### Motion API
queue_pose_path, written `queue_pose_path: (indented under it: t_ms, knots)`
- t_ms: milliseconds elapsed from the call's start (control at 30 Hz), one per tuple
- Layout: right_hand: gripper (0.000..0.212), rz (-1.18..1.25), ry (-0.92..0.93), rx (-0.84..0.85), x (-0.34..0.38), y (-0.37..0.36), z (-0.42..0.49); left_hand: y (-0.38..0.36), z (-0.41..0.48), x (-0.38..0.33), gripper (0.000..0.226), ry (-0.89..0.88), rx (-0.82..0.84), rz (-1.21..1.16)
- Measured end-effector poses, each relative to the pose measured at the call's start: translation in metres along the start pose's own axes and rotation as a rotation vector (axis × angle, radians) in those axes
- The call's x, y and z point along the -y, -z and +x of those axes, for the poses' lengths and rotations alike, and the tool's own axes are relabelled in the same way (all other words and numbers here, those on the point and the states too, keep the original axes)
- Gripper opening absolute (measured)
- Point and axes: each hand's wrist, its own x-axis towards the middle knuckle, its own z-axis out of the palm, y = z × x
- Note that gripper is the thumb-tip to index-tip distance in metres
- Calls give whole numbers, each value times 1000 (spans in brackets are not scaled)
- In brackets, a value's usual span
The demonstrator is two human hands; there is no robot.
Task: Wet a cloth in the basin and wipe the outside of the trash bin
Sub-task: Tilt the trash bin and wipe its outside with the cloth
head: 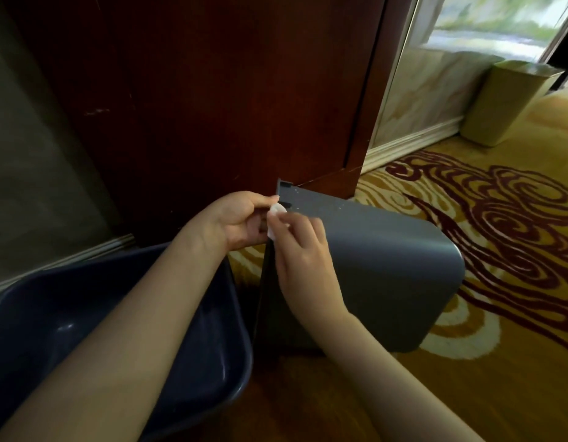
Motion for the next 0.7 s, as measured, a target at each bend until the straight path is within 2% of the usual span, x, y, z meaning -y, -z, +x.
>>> queue_pose_path:
  t_ms: [200, 267, 400, 467, 600, 700]
  knots:
    - [37, -47, 125, 45, -19, 2, -40, -4, 0, -2, 22, -17, -34, -5]
    - [33, -36, 97, -21, -22, 8, -39, -3, 1, -2, 20, -8, -26, -16]
    - [34, 58, -72, -221, -18, 19, -11, 2, 3, 0, 19, -14, -17, -51]
    - [33, 45, -53, -165, -10, 16, 6, 4, 3, 1, 20, -30, -10, -55]
    - [37, -50, 19, 51, -9, 8, 11, 5, 0, 5, 25, -31, -7, -50]
    - [35, -98, -85, 19, -28, 16, 5, 3, -2, 5, 22, -9, 0, -63]
